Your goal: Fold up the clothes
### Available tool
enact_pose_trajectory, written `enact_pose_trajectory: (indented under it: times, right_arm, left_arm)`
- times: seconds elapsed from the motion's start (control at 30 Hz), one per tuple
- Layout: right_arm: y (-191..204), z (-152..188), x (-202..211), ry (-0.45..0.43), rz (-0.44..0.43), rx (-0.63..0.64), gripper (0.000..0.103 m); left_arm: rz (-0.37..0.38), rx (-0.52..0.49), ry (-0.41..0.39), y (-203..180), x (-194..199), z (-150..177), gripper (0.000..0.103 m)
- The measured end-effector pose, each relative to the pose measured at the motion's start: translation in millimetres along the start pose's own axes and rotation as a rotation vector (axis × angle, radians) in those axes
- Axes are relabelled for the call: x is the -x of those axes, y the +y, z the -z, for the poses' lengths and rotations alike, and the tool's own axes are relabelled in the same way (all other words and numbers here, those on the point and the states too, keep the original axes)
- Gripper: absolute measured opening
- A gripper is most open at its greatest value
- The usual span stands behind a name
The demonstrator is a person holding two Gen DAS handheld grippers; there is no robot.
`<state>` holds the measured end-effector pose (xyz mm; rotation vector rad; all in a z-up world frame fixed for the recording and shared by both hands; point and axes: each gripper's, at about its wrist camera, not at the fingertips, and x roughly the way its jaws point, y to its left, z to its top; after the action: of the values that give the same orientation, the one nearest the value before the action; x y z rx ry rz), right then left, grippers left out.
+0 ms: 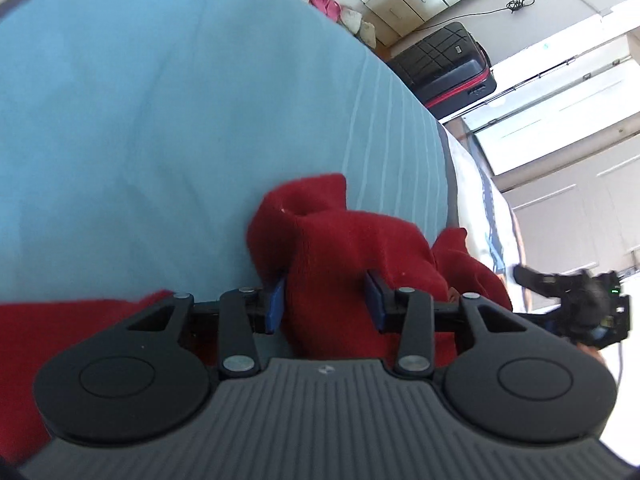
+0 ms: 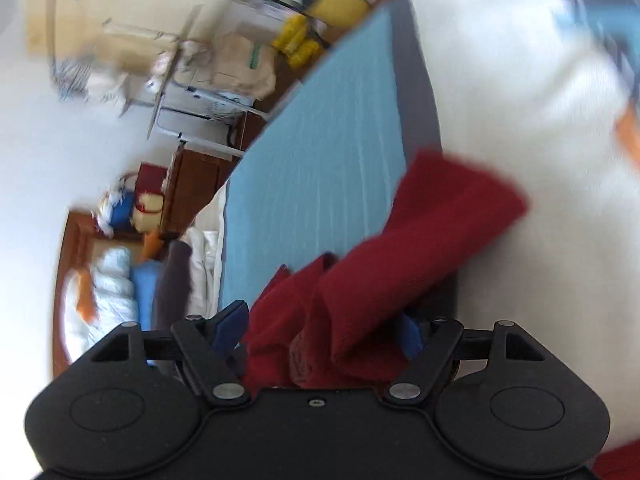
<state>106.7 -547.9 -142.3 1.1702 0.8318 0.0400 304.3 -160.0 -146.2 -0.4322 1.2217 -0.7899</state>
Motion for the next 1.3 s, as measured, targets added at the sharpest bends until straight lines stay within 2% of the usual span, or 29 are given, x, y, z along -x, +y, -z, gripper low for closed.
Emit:
enact_pose_trajectory:
  times: [0.07,0.13,0.17,0.2,0.23,0.27,0.4,0.47,0.6,0.67,0.7,0.73,0.77,0.8,0.83,0.9,1.0,1.1,1.2,1.3]
  right_arm:
    - [2.1,1.4,-8.7,-0.032,0.121,0.08,0.08]
    - [10.0,4.8,-10.9,-0.059,0.118,0.195,0.081]
    - [14.9,7.1,-8.4,-0.089,0.129,0.245,0.075]
    - [19.9,10.7,-3.4,-0.138,0.137,0.299,0.067]
    - [24.4,14.0,2.3,-0.179,0.126,0.359,0.029]
    - [30.2,15.8,8.5,-0.206,0.112,0.41,0.006]
    - [56.9,27.6,49.0,-0.344,0.037,0.558,0.006]
    - [70.1,33.5,73.5,-0.407,-0.024,0.602,0.006]
    - [100.4,36.4,114.7,-0.571,-0.072,0.739,0.006]
    - [109.0,37.0,129.4,-0.704,-0.082,0.835,0.006]
    - [110.6,35.4,131.8,-0.765,-0.048,0.869,0.006]
    - [108.9,30.4,127.5,-0.799,0.043,0.867,0.017]
    - [107.2,25.4,123.3,-0.833,0.134,0.863,0.052]
    - [102.8,18.2,118.4,-0.842,0.227,0.829,0.072]
    - [91.4,8.8,112.9,-0.813,0.307,0.74,0.086]
    - [62.0,-3.2,103.9,-0.77,0.411,0.567,0.086]
    - [33.6,-13.3,89.4,-0.623,0.505,0.411,0.086]
    - [27.0,-21.3,80.3,-0.465,0.598,0.362,0.086]
    - [38.0,-14.6,76.8,-0.431,0.548,0.383,0.085]
    - [47.4,3.3,76.4,-0.394,0.504,0.394,0.085]
  left_arm:
    - [0.0,0.021,-0.025,4.6,-3.6,3.3,0.041]
    - [-0.021,0.059,-0.059,3.6,-7.1,9.1,0.041]
    - [-0.037,0.048,-0.08,-2.1,-6.7,11.4,0.038]
    - [-0.046,-0.007,-0.111,-10.5,-4.4,14.0,0.021]
    - [-0.051,-0.081,-0.147,-19.7,-1.3,17.0,0.006]
    - [-0.05,-0.137,-0.181,-26.4,0.3,19.0,0.005]
    - [0.07,-0.173,-0.318,-43.1,24.0,23.4,0.005]
    - [0.09,-0.262,-0.415,-59.9,44.3,28.1,0.005]
    - [0.097,-0.446,-0.6,-100.1,78.6,33.6,0.004]
    - [0.088,-0.509,-0.732,-116.8,90.0,32.1,0.005]
    - [0.044,-0.504,-0.789,-121.0,92.1,28.7,0.011]
    - [-0.038,-0.455,-0.797,-120.5,85.0,20.7,0.015]
    - [-0.127,-0.392,-0.772,-118.5,72.3,11.1,0.05]
    - [-0.231,-0.334,-0.692,-114.8,54.2,-0.4,0.074]
    - [-0.331,-0.3,-0.569,-108.0,33.0,-9.7,0.071]
    - [-0.427,-0.343,-0.384,-92.2,-0.5,-7.0,0.066]
    - [-0.52,-0.36,-0.268,-78.7,-14.4,10.2,0.066]
    - [-0.49,-0.309,-0.256,-69.5,2.7,16.6,0.066]
    - [-0.435,-0.23,-0.271,-61.9,30.5,15.3,0.066]
    - [-0.412,-0.203,-0.293,-55.0,55.5,28.9,0.067]
